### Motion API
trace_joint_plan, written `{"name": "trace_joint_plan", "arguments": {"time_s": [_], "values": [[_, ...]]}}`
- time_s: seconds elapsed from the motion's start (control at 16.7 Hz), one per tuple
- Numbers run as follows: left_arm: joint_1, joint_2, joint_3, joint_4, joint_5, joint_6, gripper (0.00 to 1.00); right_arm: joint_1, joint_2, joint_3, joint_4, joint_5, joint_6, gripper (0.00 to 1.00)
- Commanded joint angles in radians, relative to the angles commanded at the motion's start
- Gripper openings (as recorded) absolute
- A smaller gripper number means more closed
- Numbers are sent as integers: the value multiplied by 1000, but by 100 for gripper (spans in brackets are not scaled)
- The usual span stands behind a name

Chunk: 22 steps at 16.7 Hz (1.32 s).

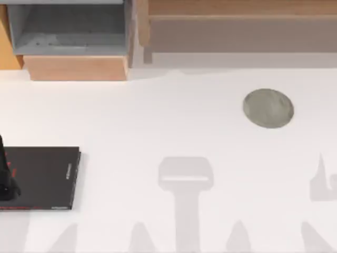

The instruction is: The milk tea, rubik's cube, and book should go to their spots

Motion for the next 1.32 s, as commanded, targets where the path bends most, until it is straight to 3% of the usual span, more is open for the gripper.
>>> {"name": "trace_joint_plan", "arguments": {"time_s": [0.24, 0.48, 1.32], "values": [[0, 0, 0, 0, 0, 0, 100, -9, 32, 28, 22, -11, 1, 100], [0, 0, 0, 0, 0, 0, 100, -65, 224, 178, 134, -65, 2, 100], [0, 0, 0, 0, 0, 0, 100, -354, 1635, 929, 663, -321, 7, 100]]}}
